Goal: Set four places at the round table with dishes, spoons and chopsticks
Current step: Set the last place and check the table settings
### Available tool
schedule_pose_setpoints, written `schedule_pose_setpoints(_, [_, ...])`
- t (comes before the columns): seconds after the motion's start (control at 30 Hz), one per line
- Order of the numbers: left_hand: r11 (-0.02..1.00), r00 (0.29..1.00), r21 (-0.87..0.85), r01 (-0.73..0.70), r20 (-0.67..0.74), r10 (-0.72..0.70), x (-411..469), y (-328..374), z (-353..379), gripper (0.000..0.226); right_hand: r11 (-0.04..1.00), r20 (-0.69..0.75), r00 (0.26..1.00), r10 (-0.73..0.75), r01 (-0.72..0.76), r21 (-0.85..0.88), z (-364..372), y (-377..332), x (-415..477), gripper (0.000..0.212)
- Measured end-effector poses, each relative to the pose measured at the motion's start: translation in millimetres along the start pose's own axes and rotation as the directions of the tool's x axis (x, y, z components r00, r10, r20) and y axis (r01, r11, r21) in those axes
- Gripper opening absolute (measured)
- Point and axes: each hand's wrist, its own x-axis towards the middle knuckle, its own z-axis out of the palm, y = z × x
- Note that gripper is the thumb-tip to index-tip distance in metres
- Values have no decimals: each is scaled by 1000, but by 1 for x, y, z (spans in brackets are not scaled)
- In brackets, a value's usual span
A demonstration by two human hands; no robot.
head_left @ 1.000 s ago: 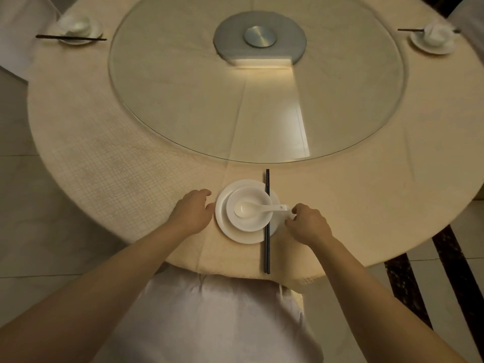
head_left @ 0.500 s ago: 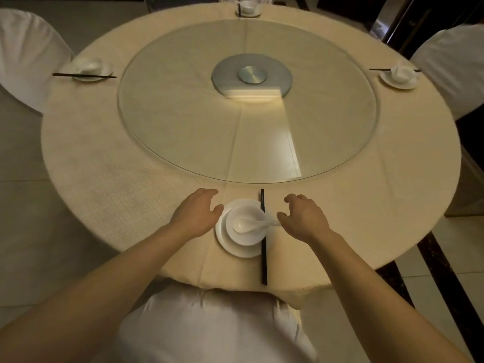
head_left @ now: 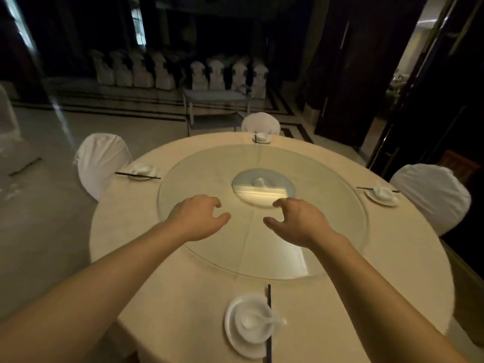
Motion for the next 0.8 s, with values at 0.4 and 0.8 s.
schedule_pose_setpoints(0.4, [977,949,16,215,-238,-205,-67,-166,-122,62,945,-119,941,-315,323,47,-55,-198,52,69])
schedule_pose_setpoints(0.8, [953,926,-28,303,-225,-301,-110,-440,-169,62,914,-58,913,-404,405,6,17,-477,132,66])
